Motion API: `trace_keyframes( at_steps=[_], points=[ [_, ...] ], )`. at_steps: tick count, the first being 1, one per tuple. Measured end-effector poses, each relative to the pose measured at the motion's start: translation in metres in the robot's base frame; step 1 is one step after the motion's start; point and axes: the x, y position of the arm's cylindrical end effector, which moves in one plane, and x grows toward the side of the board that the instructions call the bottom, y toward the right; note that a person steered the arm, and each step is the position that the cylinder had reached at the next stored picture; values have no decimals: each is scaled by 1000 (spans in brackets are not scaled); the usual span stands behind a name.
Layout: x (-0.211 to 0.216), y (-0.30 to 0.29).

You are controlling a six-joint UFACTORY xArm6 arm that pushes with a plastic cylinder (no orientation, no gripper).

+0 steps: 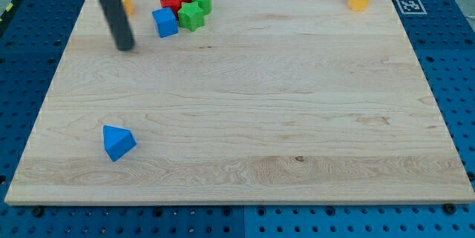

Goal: Slide the blue cube towards the top right of the blue triangle

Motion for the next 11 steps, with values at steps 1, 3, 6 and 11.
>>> trace_keyframes(
  at_steps=[1, 3, 6, 11],
  points=[
    [-56, -63],
    [-135, 12],
    [62, 150],
    [103, 177]
  ],
)
